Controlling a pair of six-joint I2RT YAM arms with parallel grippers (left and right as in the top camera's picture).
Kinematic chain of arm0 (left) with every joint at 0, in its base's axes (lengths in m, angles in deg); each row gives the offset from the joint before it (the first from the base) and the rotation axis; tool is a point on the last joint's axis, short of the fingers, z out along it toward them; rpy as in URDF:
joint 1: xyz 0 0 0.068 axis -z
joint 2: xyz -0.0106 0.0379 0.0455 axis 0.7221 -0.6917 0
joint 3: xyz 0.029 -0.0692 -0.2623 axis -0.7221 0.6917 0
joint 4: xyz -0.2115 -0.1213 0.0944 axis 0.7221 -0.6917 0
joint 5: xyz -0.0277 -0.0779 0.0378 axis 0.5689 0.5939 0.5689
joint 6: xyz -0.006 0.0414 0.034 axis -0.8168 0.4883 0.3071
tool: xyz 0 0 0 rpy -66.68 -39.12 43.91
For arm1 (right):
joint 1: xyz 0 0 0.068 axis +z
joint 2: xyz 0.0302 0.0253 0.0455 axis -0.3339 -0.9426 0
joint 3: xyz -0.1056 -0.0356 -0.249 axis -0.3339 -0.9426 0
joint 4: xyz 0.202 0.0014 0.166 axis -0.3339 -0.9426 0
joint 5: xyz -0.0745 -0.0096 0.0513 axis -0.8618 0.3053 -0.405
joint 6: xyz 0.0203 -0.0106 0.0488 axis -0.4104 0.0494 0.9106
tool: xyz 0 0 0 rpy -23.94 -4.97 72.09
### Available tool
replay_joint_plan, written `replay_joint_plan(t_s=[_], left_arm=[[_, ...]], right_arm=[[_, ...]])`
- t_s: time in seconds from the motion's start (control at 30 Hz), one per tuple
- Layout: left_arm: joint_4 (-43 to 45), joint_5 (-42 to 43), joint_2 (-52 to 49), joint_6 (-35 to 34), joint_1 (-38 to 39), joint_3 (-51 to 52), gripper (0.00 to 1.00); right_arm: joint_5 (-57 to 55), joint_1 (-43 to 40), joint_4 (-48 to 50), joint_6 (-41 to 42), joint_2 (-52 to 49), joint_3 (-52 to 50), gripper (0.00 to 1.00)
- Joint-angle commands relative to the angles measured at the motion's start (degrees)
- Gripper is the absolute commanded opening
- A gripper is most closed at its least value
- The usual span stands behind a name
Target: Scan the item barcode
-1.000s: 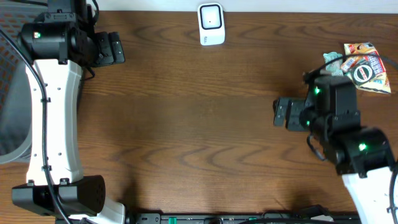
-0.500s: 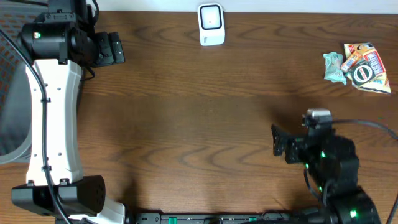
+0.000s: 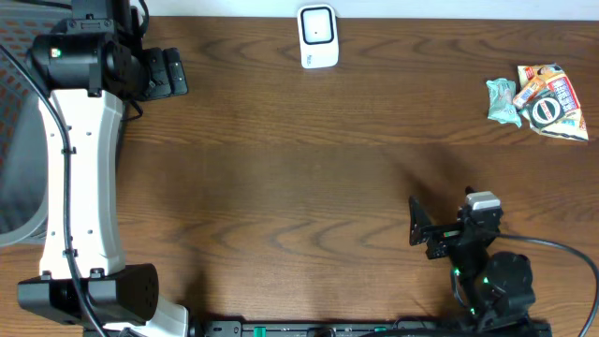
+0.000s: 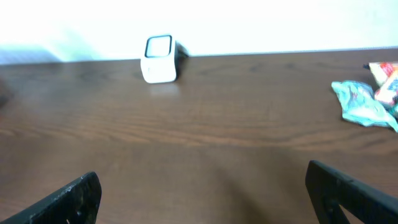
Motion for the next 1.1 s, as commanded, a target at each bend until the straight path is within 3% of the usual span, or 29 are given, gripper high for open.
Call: replay_joint_plan(t_s=[0.0, 0.13, 0.53, 1.07], left_arm=[[0.00, -0.92, -0.22, -0.50, -0.24, 0.24, 0.98], [0.00, -0.92, -0.22, -0.52, -0.24, 0.24, 0.98], [0.00, -0.92, -0.22, -0.52, -0.24, 0.24, 0.98], [0.00, -0.92, -0.22, -0.50, -0.22, 0.24, 0.98]], right_arm=[[2.32, -1.03, 1.53, -2.36, 3.08, -3.69, 0.99], [7.39, -3.26, 6.34, -4.85, 5.64, -7.67, 0.99], [7.67, -5.99, 21.92, -7.91, 9.27, -17.05, 0.99], [7.69, -11.23, 20.11, -9.60, 10.78, -17.03, 0.99]])
